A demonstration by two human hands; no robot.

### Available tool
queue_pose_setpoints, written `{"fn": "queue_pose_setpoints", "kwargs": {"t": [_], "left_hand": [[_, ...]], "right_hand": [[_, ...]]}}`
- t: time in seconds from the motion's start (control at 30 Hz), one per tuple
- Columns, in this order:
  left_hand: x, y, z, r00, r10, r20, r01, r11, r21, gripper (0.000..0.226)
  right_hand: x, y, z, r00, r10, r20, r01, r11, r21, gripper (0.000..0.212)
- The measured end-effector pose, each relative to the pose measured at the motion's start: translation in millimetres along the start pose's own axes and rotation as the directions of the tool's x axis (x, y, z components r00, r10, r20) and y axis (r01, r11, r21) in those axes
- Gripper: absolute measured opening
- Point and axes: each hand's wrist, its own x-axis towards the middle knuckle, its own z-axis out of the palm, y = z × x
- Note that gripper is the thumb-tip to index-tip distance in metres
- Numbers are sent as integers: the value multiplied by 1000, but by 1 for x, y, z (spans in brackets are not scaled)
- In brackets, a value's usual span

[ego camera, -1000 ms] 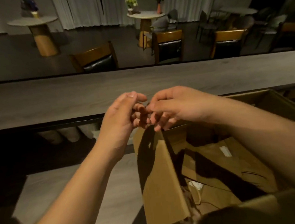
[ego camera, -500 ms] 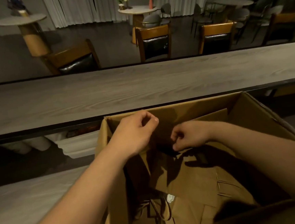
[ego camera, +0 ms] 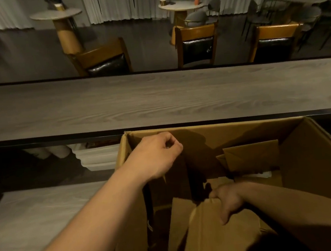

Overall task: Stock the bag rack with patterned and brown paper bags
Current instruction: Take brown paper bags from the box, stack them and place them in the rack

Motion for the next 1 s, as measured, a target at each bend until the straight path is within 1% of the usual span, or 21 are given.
{"fn": "queue_pose_setpoints", "kwargs": {"t": [0.07, 0.1, 0.23, 0.3, 0.37, 0.43, 0.47, 0.53, 0.6, 0.63, 0.67, 0.7, 0.73, 0.77, 0.8, 0.83, 0.87, 0.9, 0.93, 0.97, 1.0], "left_hand": [[0, -1, 0, 1000, 4, 10, -4, 1000, 1, 12], [0, -1, 0, 1000, 2, 19, -2, 1000, 2, 13], [-2, -2, -1, 995, 22, 93, -23, 1000, 11, 18], [-2, -2, 2, 981, 43, 190, -52, 998, 41, 32], [-2, -2, 4, 952, 59, 300, -86, 993, 78, 56], [-4, 0, 4, 917, 78, 391, -132, 985, 111, 75], [-4, 0, 4, 906, 100, 412, -162, 980, 119, 77], [-6, 1, 0, 899, 161, 407, -222, 969, 106, 70], [-6, 0, -2, 884, 222, 412, -244, 970, 2, 61], [-6, -1, -2, 871, 249, 423, -248, 967, -57, 55], [-7, -2, -2, 864, 266, 426, -247, 964, -102, 50], [-7, -4, -1, 871, 267, 412, -243, 964, -112, 46], [-7, -6, 0, 891, 257, 374, -237, 966, -100, 44], [-6, -8, -1, 915, 244, 321, -224, 970, -98, 42], [-5, -10, 0, 934, 239, 265, -207, 968, -144, 36], [-4, -12, 1, 947, 235, 218, -179, 953, -246, 27], [-5, -14, 0, 957, 218, 189, -137, 920, -366, 19], [-6, -14, -1, 964, 203, 171, -100, 876, -473, 16], [-6, -14, -2, 969, 191, 154, -77, 833, -549, 17], [-7, -13, -4, 976, 175, 131, -61, 793, -606, 18], [-9, -11, -5, 983, 155, 103, -53, 762, -645, 19]], "right_hand": [[-6, -5, -2, 999, -39, 31, 40, 999, -16, 72], [-12, -10, -6, 997, -65, 45, 67, 997, -45, 65], [-48, -33, -30, 987, -152, 53, 157, 980, -125, 60], [-74, -48, -44, 988, -157, 14, 157, 976, -151, 56], [-102, -66, -56, 983, -168, -80, 153, 974, -164, 54], [-133, -85, -66, 958, -242, -155, 200, 948, -249, 49], [-147, -94, -70, 940, -292, -176, 228, 922, -312, 47], [-173, -109, -78, 913, -346, -216, 248, 892, -378, 45], [-194, -118, -83, 894, -361, -265, 221, 870, -440, 46], [-202, -121, -84, 867, -385, -316, 194, 845, -499, 42], [-208, -122, -86, 820, -426, -383, 163, 815, -557, 35], [-213, -123, -86, 762, -460, -455, 122, 793, -597, 26], [-217, -123, -87, 704, -480, -523, 72, 781, -620, 23], [-219, -123, -86, 649, -486, -585, 15, 777, -629, 23], [-217, -123, -85, 586, -488, -647, -52, 774, -631, 29], [-213, -121, -84, 480, -493, -725, -118, 783, -611, 38], [-209, -118, -83, 341, -468, -816, -157, 827, -540, 49], [-208, -116, -82, 222, -386, -896, -148, 894, -422, 63], [-206, -114, -80, 135, -274, -952, -117, 950, -290, 79], [-204, -111, -79, 96, -145, -985, -65, 986, -152, 93], [-201, -109, -77, 89, -19, -996, 5, 1000, -19, 104]]}}
